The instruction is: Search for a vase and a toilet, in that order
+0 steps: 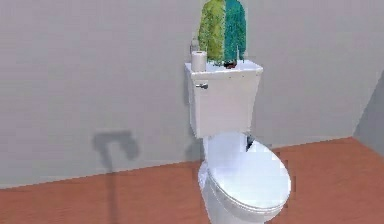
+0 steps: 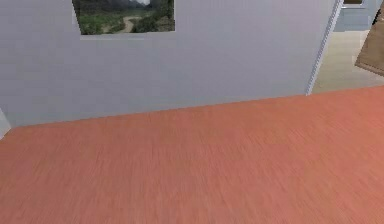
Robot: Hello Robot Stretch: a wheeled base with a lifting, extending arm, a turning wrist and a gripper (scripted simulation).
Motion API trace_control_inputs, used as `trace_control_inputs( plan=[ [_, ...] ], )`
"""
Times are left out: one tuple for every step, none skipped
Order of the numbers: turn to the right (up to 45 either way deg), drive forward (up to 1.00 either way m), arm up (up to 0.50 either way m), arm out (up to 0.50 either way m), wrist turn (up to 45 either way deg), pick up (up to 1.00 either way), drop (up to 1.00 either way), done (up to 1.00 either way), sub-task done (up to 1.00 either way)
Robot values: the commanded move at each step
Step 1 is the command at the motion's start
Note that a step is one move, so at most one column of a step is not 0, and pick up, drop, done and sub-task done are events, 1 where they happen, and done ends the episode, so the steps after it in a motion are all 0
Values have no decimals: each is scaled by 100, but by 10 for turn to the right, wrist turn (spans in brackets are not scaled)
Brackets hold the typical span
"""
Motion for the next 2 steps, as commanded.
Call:
trace_control_inputs(
  plan=[
    [120, 0, 0, 0, 0, 0, 0, 0, 0],
    [0, 0, 0, 0, 0, 0, 0, 100, 0]
  ],
)
